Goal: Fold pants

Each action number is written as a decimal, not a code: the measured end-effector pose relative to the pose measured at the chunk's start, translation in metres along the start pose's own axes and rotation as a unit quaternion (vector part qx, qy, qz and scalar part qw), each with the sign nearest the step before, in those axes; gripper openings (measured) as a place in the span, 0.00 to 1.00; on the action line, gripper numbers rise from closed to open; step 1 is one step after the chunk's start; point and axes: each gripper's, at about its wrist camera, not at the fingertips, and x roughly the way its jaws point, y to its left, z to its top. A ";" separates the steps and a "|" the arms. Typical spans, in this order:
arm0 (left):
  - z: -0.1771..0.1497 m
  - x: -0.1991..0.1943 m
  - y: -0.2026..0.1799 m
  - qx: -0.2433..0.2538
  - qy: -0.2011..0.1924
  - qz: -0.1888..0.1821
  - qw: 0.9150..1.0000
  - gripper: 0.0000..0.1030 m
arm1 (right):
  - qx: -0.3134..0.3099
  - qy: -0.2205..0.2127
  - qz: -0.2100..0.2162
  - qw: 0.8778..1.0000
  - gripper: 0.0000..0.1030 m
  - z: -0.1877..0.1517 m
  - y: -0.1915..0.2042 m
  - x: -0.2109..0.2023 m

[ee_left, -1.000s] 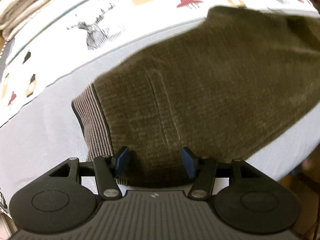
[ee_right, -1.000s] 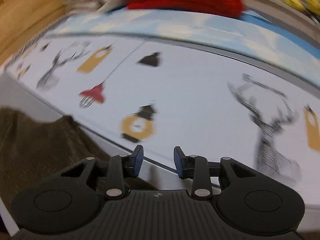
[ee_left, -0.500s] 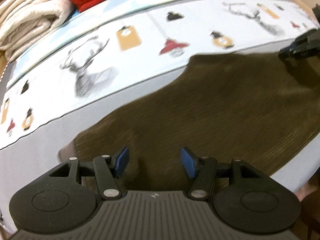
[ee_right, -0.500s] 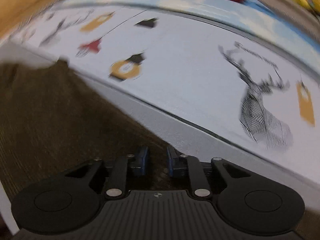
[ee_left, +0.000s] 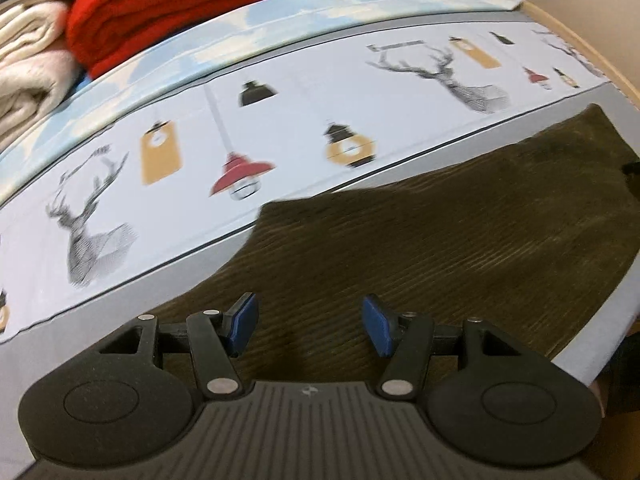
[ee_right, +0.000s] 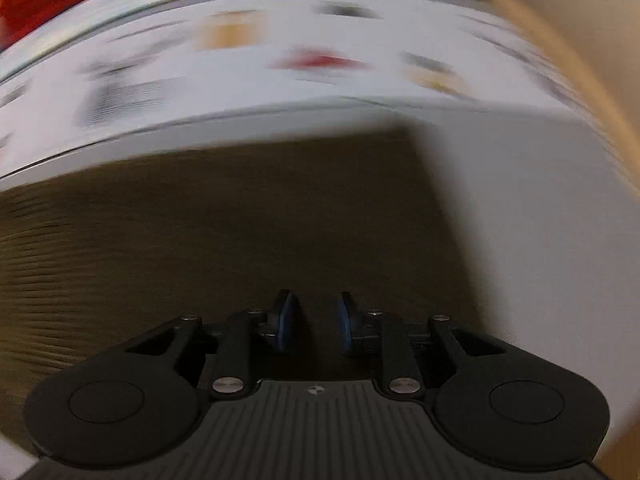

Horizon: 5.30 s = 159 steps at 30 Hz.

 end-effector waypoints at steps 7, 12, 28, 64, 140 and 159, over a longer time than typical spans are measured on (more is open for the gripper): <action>0.013 -0.013 -0.027 0.013 -0.033 -0.021 0.999 0.61 | 0.294 -0.043 0.018 0.955 0.44 -0.083 -0.132 -0.047; 0.014 -0.021 -0.036 0.009 -0.045 -0.029 0.999 0.61 | 0.392 -0.023 0.109 0.913 0.51 -0.116 -0.147 -0.044; -0.010 -0.028 -0.025 0.018 -0.035 -0.011 0.999 0.61 | 0.508 -0.006 0.104 0.855 0.23 -0.109 -0.115 -0.025; -0.083 -0.068 0.138 -0.175 -0.036 0.046 0.983 0.62 | -0.487 -0.174 0.185 0.836 0.35 -0.218 0.498 -0.152; 0.007 0.033 0.021 -0.106 0.041 -0.092 0.989 0.62 | 0.065 0.005 0.265 0.962 0.73 0.022 0.127 -0.020; -0.033 0.061 -0.037 -0.182 0.102 -0.152 0.966 0.24 | 0.045 0.083 0.255 0.962 0.56 -0.068 0.129 -0.040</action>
